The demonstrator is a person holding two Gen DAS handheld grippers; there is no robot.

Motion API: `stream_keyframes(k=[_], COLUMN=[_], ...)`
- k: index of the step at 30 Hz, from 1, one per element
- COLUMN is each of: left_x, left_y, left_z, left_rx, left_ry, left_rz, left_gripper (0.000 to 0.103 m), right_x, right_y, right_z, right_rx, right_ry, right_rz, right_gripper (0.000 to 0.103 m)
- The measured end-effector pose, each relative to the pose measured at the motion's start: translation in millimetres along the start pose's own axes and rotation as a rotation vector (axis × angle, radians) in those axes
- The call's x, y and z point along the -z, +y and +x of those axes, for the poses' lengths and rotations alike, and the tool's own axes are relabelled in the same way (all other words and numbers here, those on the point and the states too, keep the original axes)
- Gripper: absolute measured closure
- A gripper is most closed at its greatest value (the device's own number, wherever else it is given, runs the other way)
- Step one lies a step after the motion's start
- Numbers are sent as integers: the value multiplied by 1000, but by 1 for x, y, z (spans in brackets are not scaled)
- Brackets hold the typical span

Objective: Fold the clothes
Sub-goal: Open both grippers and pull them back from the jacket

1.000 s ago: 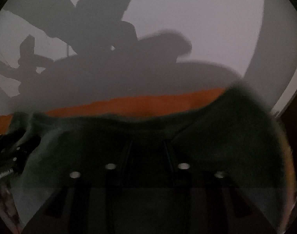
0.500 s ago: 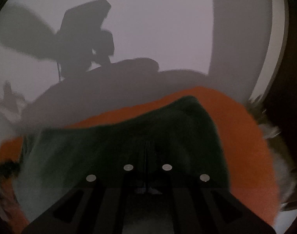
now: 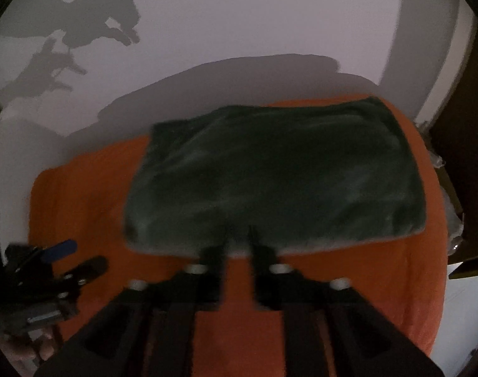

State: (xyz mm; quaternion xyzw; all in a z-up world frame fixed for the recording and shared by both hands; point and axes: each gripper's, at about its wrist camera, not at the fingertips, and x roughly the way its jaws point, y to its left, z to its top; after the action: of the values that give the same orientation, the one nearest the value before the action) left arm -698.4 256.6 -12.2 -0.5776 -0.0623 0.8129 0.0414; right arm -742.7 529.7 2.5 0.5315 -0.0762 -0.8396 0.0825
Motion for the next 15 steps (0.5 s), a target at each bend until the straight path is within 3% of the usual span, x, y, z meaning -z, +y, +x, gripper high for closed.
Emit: stream_keyframes(k=[1, 2, 4, 10, 15], left_x=[6, 13, 28, 81, 134], left_y=[3, 5, 10, 36, 57], left_z=[-9, -19, -39, -102, -141], left_rx=[-7, -14, -34, -55, -76], left_ry=[-3, -6, -24, -81, -81], left_rz=[16, 32, 58, 80, 71], left_gripper=[18, 18, 18, 18, 18], right_x=[9, 20, 40, 100, 157], right_y=[11, 21, 39, 88, 123], right_z=[-8, -19, -38, -62, -77], right_rx=[5, 13, 25, 58, 70], right_ry=[-10, -36, -65, -37, -27], right_rz=[-2, 8, 17, -23, -39], right_gripper=[32, 28, 25, 20, 14])
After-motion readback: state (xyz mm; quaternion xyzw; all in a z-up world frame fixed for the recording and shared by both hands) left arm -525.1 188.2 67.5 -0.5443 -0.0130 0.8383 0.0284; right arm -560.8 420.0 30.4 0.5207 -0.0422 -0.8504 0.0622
